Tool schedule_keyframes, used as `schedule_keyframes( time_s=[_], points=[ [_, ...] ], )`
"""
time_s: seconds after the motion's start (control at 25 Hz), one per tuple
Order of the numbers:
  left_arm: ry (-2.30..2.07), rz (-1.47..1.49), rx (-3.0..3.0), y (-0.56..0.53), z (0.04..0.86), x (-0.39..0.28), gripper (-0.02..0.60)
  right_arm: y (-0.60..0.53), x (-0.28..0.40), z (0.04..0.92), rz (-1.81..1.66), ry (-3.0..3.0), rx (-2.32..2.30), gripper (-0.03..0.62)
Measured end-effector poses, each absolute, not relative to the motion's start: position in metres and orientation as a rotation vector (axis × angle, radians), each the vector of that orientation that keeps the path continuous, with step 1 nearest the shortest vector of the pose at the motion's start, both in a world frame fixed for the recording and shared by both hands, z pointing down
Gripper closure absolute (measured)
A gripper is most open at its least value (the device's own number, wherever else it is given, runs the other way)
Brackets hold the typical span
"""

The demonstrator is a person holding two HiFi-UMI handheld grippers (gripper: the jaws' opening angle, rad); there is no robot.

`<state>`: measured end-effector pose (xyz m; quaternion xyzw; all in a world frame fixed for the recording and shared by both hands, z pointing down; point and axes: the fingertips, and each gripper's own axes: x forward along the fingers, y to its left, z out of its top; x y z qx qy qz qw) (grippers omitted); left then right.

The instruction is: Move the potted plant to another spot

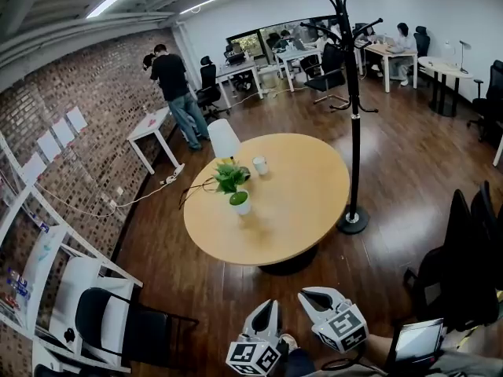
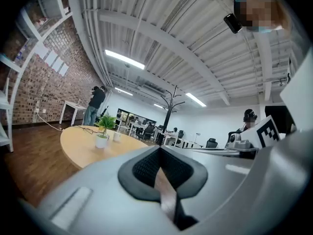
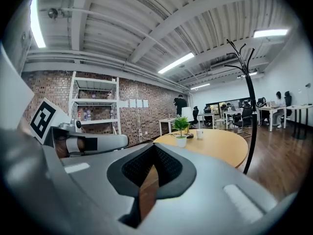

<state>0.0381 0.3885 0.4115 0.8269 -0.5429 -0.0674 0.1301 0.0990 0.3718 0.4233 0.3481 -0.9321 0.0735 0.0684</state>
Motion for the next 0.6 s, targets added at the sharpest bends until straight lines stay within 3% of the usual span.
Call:
schedule_keyframes(
  time_s=[0.6],
  points=[
    [-1.457, -0.200, 2.456, 0.204, 0.400, -0.107, 0.580, 0.195, -0.046, 0.411, 0.225, -2.732, 1.155, 0.586]
  ],
)
